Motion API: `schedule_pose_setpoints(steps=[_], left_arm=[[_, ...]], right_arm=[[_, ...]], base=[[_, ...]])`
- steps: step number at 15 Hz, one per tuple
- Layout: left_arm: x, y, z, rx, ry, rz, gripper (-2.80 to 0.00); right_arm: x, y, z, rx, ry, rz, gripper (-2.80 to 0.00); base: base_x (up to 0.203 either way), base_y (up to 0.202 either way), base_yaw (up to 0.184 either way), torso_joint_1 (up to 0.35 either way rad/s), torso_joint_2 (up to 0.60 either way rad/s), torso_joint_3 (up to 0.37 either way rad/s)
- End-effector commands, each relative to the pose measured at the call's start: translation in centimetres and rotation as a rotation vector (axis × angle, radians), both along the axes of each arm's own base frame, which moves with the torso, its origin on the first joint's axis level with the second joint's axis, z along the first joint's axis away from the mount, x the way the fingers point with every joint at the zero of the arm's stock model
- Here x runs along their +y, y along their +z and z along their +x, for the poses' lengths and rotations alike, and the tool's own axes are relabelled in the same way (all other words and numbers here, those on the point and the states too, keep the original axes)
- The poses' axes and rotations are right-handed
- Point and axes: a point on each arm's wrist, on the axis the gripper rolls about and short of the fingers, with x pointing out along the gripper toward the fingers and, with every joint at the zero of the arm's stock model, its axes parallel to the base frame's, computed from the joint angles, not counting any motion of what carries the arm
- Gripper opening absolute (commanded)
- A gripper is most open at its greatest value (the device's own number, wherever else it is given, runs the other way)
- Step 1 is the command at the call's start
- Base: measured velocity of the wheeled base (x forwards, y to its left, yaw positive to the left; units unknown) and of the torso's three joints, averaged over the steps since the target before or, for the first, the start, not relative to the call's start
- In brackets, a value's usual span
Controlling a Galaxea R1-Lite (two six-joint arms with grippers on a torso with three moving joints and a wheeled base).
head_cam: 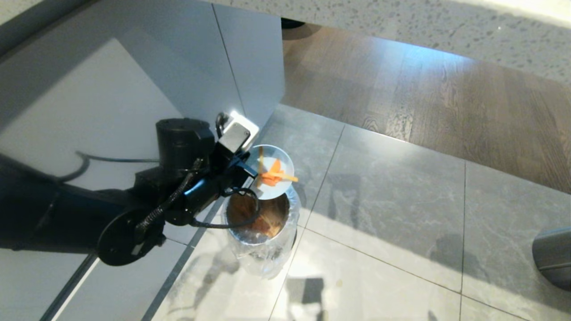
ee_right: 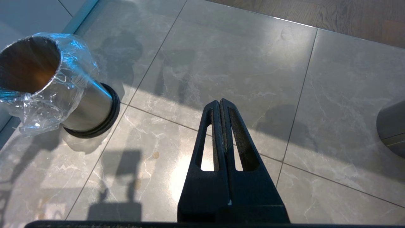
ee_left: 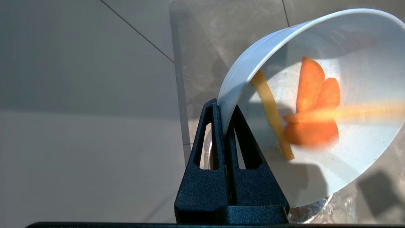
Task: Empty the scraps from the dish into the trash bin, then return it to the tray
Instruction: Pour the leftover food from the bowl into the trash can
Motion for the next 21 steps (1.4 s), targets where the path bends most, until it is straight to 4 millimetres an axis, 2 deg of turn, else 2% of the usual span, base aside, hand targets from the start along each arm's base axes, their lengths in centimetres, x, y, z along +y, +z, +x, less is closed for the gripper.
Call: schedule_pose_setpoints(steps=[1,6,10,14,21], left_arm=[[0.2,-1.4,0.0,-0.009,0.007,-0.002,-2.80],[1.0,-2.5,1.6,-0.079,0.050,-0.044,-2.80],[1.7,-2.6,3.4,-0.135,0.055,-0.077,-2.80],[2.8,-2.8,4.4,-0.223,0.083,-0.089,-2.80],[3.5,-3.0,3.3,-0.319,0.090,-0.120,-2.80]], right_arm=[[0.0,0.0,0.0,-0.001,0.000,0.000,-2.80],[0.0,0.0,0.0,0.000,0.000,0.000,-2.80],[0.0,0.0,0.0,-0.001,0.000,0.000,-2.80],[0.0,0.0,0.0,0.000,0.000,0.000,-2.80],[0.0,0.0,0.0,-0.001,0.000,0.000,-2.80]], base=[[0.000,0.000,0.000,0.000,0.00,0.000],[0.000,0.000,0.000,0.000,0.00,0.000],[0.000,0.000,0.000,0.000,0.00,0.000],[0.000,0.000,0.000,0.000,0.00,0.000],[0.000,0.000,0.000,0.000,0.00,0.000]])
